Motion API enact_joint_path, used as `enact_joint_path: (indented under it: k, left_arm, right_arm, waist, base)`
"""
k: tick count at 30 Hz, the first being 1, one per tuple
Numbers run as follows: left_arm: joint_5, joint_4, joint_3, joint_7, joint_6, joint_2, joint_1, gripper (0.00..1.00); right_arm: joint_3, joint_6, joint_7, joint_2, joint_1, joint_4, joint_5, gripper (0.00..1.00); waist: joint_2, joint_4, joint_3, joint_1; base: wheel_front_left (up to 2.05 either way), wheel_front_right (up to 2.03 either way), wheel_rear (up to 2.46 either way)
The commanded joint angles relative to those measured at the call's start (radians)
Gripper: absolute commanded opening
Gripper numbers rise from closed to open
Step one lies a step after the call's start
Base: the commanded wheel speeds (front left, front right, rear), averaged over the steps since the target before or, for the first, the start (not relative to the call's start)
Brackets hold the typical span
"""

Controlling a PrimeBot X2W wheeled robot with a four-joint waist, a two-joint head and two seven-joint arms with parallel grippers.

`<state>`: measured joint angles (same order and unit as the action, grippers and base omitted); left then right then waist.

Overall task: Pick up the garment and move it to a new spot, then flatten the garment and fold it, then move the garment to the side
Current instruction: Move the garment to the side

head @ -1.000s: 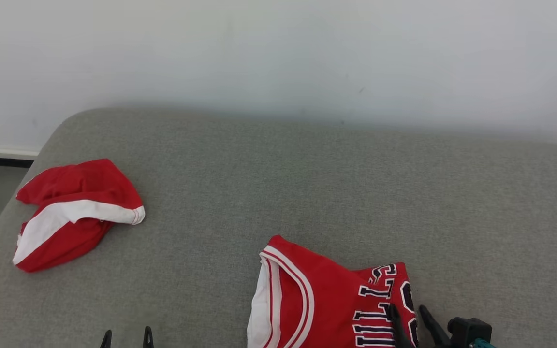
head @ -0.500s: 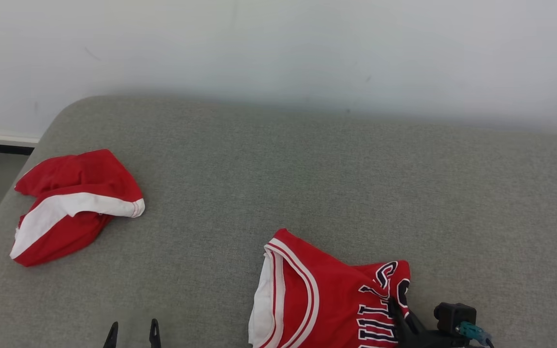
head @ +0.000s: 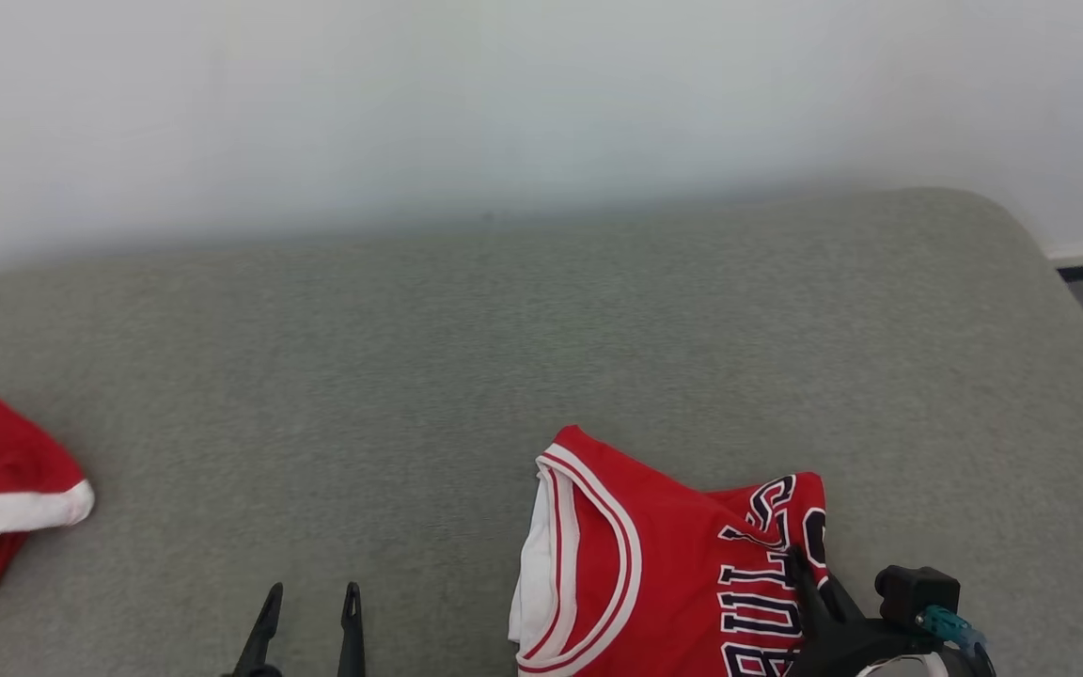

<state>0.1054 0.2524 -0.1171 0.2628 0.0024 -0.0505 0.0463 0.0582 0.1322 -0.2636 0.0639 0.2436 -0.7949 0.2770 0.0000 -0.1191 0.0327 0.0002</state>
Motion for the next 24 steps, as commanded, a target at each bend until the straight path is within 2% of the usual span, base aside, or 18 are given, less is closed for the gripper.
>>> enact_joint_path:
  k: [1, 5, 13, 17, 24]
  left_arm:
    - [-0.006, -0.003, -0.006, 0.003, 0.003, 0.000, -0.021, 1.00]
    - [-0.016, -0.001, -0.019, 0.003, 0.000, 0.000, -0.055, 1.00]
    - [-0.047, 0.010, -0.024, 0.003, -0.018, -0.001, -0.093, 1.00]
    - [-0.065, 0.012, -0.026, 0.003, -0.026, -0.001, -0.106, 1.00]
    - [-0.087, 0.014, -0.024, 0.003, -0.035, -0.010, -0.121, 1.00]
  right_arm:
    - [-0.005, -0.003, 0.000, -0.001, 0.002, 0.008, -0.007, 0.00]
    - [-0.005, -0.003, -0.001, -0.006, 0.006, 0.023, 0.002, 0.00]
    - [0.011, -0.003, -0.001, -0.014, 0.014, 0.053, 0.022, 0.00]
    - [0.023, -0.003, 0.000, -0.015, 0.008, 0.075, 0.046, 0.00]
    - [0.064, -0.003, -0.001, -0.015, 0.063, 0.104, 0.032, 0.00]
  waist:
    - [0.0000, -0.211, 0.027, -0.0002]
    - [0.0000, -0.308, 0.054, -0.0002]
    - [0.0000, -0.409, 0.098, -0.0002]
    - [0.0000, -0.414, 0.121, -0.0002]
    - [0.0000, -0.368, 0.173, -0.0002]
  base:
    - [0.00, 0.00, 0.00]
    - [0.00, 0.00, 0.00]
    - [0.00, 0.00, 0.00]
    - [0.00, 0.00, 0.00]
    - [0.00, 0.00, 0.00]
